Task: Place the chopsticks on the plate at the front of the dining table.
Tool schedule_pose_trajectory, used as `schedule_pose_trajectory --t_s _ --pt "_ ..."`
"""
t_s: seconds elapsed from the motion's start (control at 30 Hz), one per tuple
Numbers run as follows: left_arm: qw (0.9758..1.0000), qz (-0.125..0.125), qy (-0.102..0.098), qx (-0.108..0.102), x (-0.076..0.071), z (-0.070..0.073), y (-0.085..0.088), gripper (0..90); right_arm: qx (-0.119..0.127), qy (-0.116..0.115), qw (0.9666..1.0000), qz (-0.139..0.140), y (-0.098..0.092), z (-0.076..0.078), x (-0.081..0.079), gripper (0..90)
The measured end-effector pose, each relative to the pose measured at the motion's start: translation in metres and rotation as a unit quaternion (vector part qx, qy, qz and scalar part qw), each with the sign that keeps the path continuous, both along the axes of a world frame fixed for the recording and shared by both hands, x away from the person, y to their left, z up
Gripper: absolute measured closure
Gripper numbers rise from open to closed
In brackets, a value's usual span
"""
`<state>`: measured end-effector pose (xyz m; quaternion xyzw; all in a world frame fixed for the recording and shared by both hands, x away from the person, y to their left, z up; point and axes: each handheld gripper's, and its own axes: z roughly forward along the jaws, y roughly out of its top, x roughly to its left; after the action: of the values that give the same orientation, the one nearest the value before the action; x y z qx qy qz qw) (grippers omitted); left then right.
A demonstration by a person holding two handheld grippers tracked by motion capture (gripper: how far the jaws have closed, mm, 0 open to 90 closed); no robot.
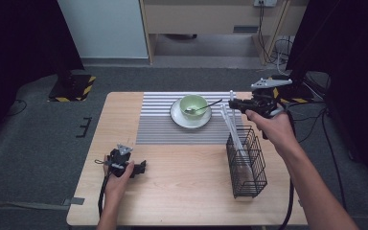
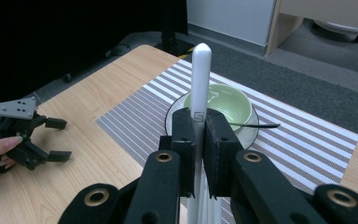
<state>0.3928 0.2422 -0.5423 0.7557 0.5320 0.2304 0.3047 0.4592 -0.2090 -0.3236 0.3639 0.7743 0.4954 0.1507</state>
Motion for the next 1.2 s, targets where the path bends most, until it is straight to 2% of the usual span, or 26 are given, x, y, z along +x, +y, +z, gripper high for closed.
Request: schedule_pose_trajectory --t_s 0.13,0.17,0.33,0.63,0.77,0.83,0.9,0.97,1.1,1.13,1.2 --pt "1.0000 0.000 0.000 0.000 0.000 0.000 0.000 0.0 0.006 -0.003 1.0000 0.001 -0.004 0.004 0.000 84.0" --pt "1.0000 0.000 0.000 0.000 0.000 0.000 0.000 0.0 0.016 -0.002 0.9999 0.000 -0.007 0.005 0.000 84.0" --pt "1.0000 0.000 0.000 0.000 0.000 0.000 0.000 0.0 0.021 -0.006 0.9998 -0.001 -0.010 0.008 0.000 83.9" --pt "1.0000 0.000 -0.001 0.001 0.000 0.000 0.000 0.0 0.039 -0.023 0.9990 0.004 -0.018 0.024 -0.003 83.9" --pt "0.9999 -0.010 -0.001 0.002 -0.001 0.000 -0.001 0.1 0.046 -0.031 0.9984 0.007 -0.020 0.031 -0.004 83.9" --pt "0.9998 -0.016 -0.004 -0.011 -0.001 0.002 -0.002 2.6 0.050 -0.036 0.9981 0.009 -0.022 0.036 -0.004 83.9" --pt "0.9993 -0.026 -0.004 -0.026 -0.001 0.006 -0.003 3.9 0.052 -0.041 0.9978 0.009 -0.023 0.042 -0.003 83.9" --pt "0.9991 -0.031 -0.014 -0.025 -0.001 0.014 -0.007 4.0 0.060 -0.047 0.9970 0.011 -0.024 0.049 -0.002 83.9" --pt "0.9976 -0.042 -0.033 -0.043 0.001 0.033 -0.014 3.7 0.070 -0.055 0.9959 0.015 -0.023 0.058 -0.001 83.9" --pt "0.9971 -0.048 -0.043 -0.040 0.001 0.039 -0.016 3.8 0.073 -0.057 0.9956 0.016 -0.023 0.059 -0.001 83.9" --pt "0.9964 -0.057 -0.051 -0.038 0.002 0.049 -0.022 3.8 0.081 -0.058 0.9948 0.019 -0.022 0.061 -0.001 83.9"
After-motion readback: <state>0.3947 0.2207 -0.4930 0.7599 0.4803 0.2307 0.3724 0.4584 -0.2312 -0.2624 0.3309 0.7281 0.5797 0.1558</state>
